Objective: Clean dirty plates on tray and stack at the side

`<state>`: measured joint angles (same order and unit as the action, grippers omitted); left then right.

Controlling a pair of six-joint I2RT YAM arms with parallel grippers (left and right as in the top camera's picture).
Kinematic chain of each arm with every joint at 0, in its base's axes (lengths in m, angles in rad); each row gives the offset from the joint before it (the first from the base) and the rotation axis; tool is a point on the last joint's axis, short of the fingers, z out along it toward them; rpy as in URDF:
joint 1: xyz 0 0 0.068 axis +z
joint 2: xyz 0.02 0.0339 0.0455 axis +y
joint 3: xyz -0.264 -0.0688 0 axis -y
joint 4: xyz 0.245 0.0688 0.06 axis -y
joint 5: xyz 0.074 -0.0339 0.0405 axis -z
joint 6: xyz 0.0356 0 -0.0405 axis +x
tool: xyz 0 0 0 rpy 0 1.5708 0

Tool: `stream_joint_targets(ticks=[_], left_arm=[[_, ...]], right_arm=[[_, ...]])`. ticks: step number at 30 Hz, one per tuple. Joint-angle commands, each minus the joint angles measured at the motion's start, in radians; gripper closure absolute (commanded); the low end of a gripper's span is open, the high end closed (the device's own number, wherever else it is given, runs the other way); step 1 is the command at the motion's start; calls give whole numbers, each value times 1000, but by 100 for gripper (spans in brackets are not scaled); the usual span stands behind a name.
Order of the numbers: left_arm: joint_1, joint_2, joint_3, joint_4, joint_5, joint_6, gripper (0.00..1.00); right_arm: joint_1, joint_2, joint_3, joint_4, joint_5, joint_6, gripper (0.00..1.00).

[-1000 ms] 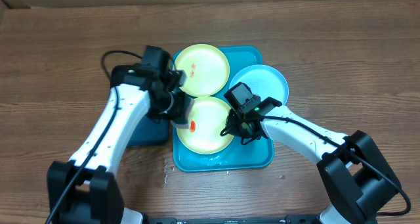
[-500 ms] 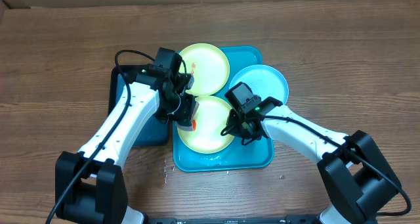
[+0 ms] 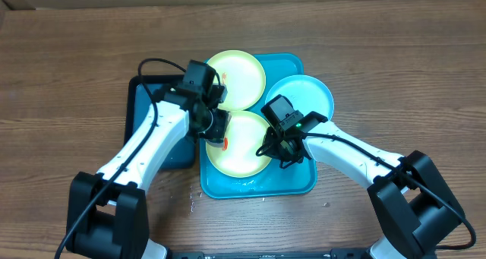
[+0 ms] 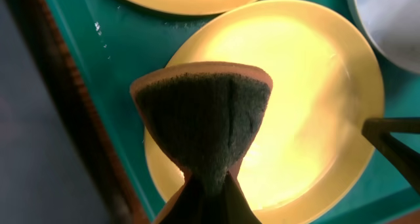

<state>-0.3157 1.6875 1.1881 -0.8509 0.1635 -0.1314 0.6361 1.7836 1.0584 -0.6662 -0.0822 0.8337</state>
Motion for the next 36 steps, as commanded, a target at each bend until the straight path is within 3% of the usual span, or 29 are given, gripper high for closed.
stream_joint_targets(ticks=[1, 9, 18, 26, 36], left_arm=[[-29, 2, -60, 47, -11, -8, 96], [-41, 2, -150, 162, -103, -49, 96], [-66, 9, -243, 279, -61, -50, 96], [-90, 10, -370, 403, -60, -120, 96], [-90, 8, -360, 314, 279, 5, 96]], right_arm=[[-3, 1, -1, -1, -5, 4, 96], [-3, 1, -1, 0, -5, 5, 96], [-3, 1, -1, 4, -6, 4, 96], [-3, 1, -1, 7, -9, 4, 96], [-3, 1, -1, 15, -16, 4, 96]])
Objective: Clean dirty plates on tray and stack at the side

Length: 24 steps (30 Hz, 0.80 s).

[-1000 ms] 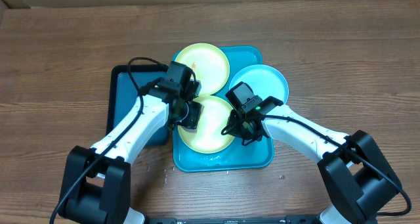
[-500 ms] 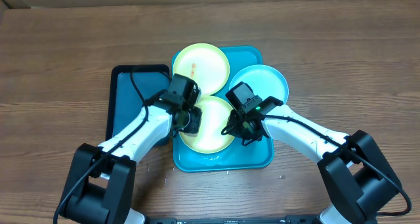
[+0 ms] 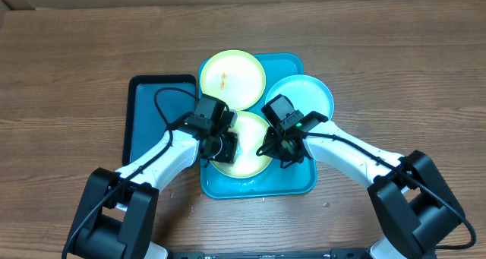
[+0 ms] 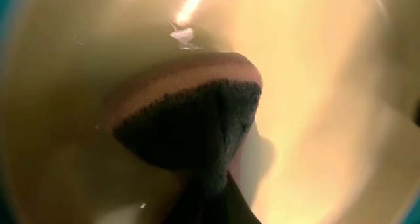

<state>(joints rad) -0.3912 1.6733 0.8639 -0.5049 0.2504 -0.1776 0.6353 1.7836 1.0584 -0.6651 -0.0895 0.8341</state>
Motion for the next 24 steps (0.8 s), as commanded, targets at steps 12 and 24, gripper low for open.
stream_joint_targets(ticks=[12, 24], left_arm=[[-14, -76, 258, -143, 71, 39, 96], [-15, 13, 182, -178, -99, 48, 96]], right_arm=[[-2, 1, -1, 14, -9, 0, 96], [-2, 1, -1, 25, -9, 0, 96]])
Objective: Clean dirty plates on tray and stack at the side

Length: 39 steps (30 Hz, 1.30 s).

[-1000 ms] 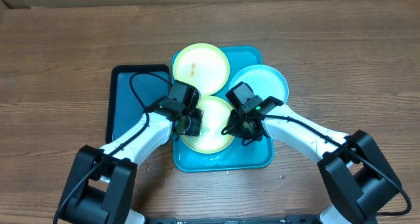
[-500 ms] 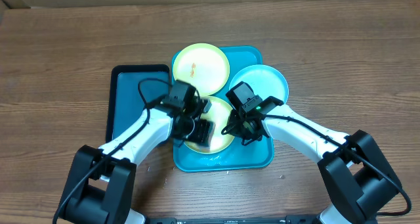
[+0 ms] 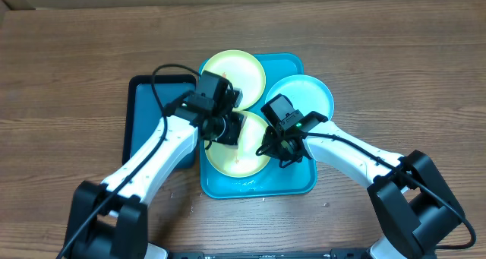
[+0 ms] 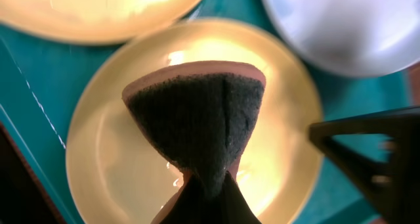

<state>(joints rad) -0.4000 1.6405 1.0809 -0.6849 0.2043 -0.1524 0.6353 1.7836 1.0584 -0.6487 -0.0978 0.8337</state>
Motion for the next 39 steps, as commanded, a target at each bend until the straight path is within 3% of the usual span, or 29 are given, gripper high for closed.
stream_joint_targets(ticks=[1, 9, 16, 28, 35, 39], left_arm=[[-6, 62, -42, 2, -74, 22, 96], [-6, 151, -47, 16, -175, -32, 96], [-36, 215, -47, 21, 110, 11, 96], [-37, 229, -21, -10, 330, 25, 96], [45, 156, 104, -11, 315, 26, 96], [55, 101, 124, -12, 200, 27, 96]], right_arm=[[-2, 1, -1, 9, -1, 0, 96], [-2, 1, -1, 9, -1, 0, 96], [-2, 1, -1, 13, -1, 0, 96], [-2, 1, -1, 12, -1, 0, 96], [-2, 1, -1, 12, -1, 0, 96], [-2, 1, -1, 12, -1, 0, 96]])
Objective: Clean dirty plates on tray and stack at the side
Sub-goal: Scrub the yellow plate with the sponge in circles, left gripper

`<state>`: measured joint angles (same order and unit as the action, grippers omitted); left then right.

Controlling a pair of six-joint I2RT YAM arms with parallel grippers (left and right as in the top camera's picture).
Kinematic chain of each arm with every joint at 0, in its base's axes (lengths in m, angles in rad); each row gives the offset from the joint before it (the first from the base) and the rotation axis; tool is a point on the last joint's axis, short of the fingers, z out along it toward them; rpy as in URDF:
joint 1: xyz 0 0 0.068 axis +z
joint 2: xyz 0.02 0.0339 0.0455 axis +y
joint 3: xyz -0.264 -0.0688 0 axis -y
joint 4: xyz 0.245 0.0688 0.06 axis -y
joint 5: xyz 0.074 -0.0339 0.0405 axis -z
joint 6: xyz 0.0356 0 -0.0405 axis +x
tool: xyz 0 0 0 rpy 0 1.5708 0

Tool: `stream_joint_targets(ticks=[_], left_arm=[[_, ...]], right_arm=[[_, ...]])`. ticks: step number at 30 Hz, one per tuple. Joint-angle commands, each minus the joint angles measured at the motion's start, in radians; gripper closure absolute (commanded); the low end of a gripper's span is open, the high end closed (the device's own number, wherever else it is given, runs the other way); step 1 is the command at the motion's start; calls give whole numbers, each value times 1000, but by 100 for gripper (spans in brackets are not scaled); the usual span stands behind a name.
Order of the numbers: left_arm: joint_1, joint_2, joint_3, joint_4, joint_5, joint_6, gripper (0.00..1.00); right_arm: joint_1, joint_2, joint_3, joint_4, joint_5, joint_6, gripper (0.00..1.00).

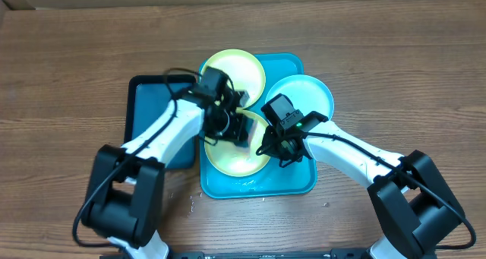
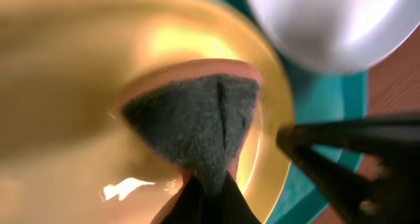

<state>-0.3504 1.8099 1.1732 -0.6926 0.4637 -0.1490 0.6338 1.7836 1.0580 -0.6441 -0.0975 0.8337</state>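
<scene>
A yellow plate [image 1: 239,162] lies in the teal tray [image 1: 292,184]. My left gripper [image 2: 209,192] is shut on a folded sponge [image 2: 197,115], orange with a dark scouring face, which is pressed on this yellow plate [image 2: 72,125] near its right rim. In the overhead view the left gripper [image 1: 235,131] covers the plate's upper part. My right gripper [image 1: 272,149] sits at the plate's right rim, one dark finger [image 2: 348,142] lying over the edge, seemingly clamped on it. A second yellow plate [image 1: 247,71] and a light blue plate [image 1: 307,96] lie at the tray's far end.
A dark blue tray [image 1: 148,118] sits to the left of the teal one, on the brown wooden table [image 1: 395,54]. The left arm's cable arcs above the dark tray. Small white specks dot the table by the teal tray's front left corner.
My left gripper has moved with the sponge from above the plate's middle to its right part, close to the right gripper's finger, and the sponge sits low on the plate again. The right arm is unchanged.
The sponge was held above the near yellow plate's left edge. Then it was pressed on the plate's wet surface. After that it hung over the plate's middle, and now it is down near the right rim. My right gripper stayed at that rim throughout.
</scene>
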Motion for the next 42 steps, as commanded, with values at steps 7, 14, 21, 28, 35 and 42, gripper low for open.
stream_joint_targets(ticks=[7, 14, 21, 28, 35, 42], left_arm=[[-47, -53, 0, -72, -286, 52, 96], [-63, -45, -96, -27, -475, -16, 96], [-63, -43, -188, 69, -478, -50, 96], [-63, -43, -215, 78, -213, 5, 96], [-61, -43, -199, 128, 46, 11, 96], [-44, -53, -31, 47, 18, 11, 96]], right_arm=[[0, 1, 0, 8, -1, 0, 96], [0, 1, 0, 8, -1, 0, 96], [0, 1, 0, 8, -1, 0, 96], [0, 1, 0, 11, -1, 0, 96], [0, 1, 0, 12, -1, 0, 96], [0, 1, 0, 11, -1, 0, 96]])
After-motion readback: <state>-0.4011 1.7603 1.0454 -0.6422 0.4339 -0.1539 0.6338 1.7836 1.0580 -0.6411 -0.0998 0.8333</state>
